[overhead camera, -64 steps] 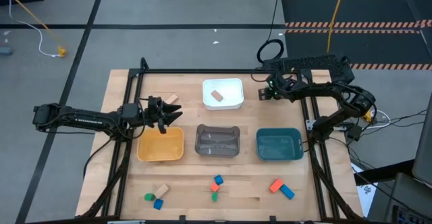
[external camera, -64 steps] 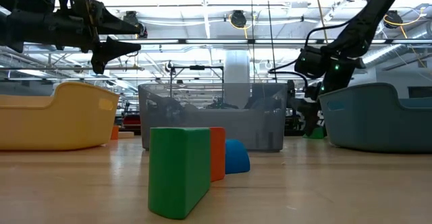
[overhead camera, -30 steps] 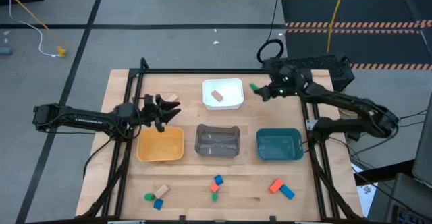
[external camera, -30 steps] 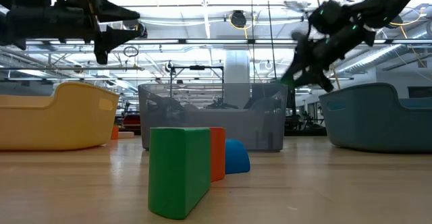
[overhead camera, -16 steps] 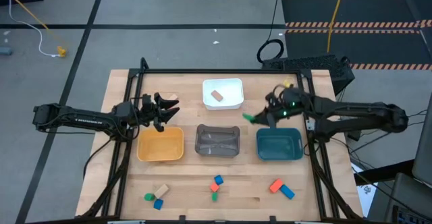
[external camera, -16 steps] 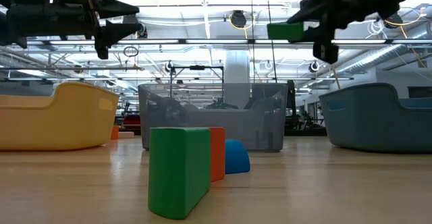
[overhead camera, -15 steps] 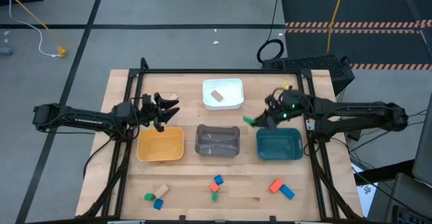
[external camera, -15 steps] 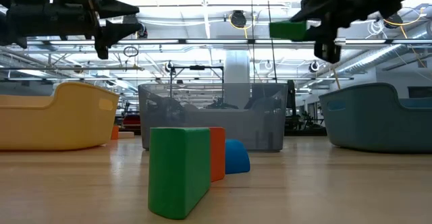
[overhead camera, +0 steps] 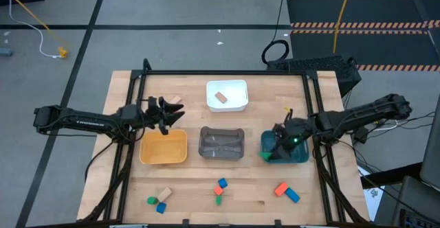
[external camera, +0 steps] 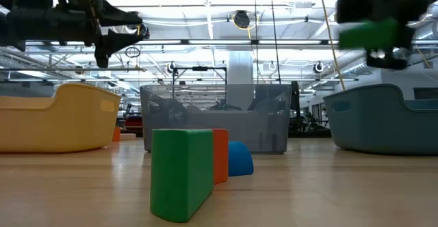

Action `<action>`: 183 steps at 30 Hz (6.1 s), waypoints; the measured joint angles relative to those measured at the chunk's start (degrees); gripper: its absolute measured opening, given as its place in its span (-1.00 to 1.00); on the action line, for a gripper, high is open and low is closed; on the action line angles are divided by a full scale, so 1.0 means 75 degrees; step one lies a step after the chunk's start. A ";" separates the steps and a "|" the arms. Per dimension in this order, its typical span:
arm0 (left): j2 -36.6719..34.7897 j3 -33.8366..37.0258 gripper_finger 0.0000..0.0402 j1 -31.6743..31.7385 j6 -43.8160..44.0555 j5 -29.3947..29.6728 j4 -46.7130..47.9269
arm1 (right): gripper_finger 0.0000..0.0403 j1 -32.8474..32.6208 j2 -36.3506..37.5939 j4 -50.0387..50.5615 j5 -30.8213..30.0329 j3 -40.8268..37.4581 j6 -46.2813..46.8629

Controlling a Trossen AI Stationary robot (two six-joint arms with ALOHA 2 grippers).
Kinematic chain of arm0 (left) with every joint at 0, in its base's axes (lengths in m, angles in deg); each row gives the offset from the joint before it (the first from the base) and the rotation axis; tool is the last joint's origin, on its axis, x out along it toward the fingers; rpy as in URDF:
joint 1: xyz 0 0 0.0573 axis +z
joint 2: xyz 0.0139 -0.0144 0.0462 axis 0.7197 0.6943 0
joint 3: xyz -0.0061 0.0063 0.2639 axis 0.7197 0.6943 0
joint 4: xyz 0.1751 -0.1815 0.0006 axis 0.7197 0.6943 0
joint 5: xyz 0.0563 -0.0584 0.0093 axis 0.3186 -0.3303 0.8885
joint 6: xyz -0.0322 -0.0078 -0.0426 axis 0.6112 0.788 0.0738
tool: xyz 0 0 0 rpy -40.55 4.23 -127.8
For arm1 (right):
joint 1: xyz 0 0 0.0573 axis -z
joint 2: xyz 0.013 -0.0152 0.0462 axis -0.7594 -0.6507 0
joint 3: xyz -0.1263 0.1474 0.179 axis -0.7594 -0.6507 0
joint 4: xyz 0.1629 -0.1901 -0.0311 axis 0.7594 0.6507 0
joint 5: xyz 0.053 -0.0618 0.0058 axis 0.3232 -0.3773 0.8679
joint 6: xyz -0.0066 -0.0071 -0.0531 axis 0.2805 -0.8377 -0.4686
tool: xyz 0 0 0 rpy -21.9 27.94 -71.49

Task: Sort & place blocks by color
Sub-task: Put the top green triangular block into the dark blue bin, then put the top orange flat square block into the yellow bin

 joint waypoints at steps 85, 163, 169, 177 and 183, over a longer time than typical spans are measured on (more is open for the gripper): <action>0.3352 -0.4235 0.00 0.3271 0.2436 -0.1084 0.9498 | -0.08 0.2815 0.0746 -0.1218 -0.1882 -0.0891 -0.4603; 0.4931 -0.4319 -0.97 0.3042 -0.7293 -0.0271 0.9825 | -0.08 0.2872 0.0743 -0.1682 -0.2713 -0.0889 -0.6598; 0.4931 -0.4319 -0.98 0.3034 -0.7264 -0.0299 0.9831 | -0.08 0.2874 0.0743 -0.1682 -0.2713 -0.0889 -0.6598; 0.4937 -0.4319 -0.88 0.3034 -0.5774 -0.0917 0.9816 | -0.08 0.2875 0.0743 -0.1682 -0.2710 -0.0889 -0.6599; 0.4943 -0.4314 -0.70 0.3028 -0.4650 -0.0878 0.9750 | -0.08 0.2875 0.0743 -0.1682 -0.2710 -0.0889 -0.6634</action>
